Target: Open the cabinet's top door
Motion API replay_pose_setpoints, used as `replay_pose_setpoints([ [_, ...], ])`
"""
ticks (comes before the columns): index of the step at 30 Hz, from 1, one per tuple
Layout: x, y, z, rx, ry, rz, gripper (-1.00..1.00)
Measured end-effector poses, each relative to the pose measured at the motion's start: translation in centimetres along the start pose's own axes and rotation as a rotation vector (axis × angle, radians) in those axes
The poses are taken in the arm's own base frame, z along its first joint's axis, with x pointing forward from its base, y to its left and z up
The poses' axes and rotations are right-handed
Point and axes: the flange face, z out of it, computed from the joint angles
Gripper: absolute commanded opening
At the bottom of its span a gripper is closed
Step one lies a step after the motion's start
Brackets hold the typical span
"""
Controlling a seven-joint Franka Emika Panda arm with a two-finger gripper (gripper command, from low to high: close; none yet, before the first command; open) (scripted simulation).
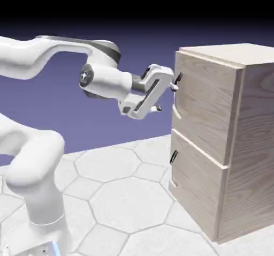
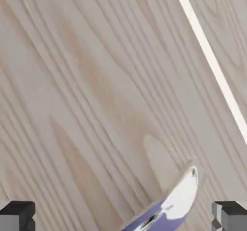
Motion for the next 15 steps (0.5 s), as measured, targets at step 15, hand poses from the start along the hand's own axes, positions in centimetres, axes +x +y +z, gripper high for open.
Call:
replay_pose_setpoints([
  [15, 2.0, 3.5, 0.8, 0.021, -0.235, 0.670, 0.00],
])
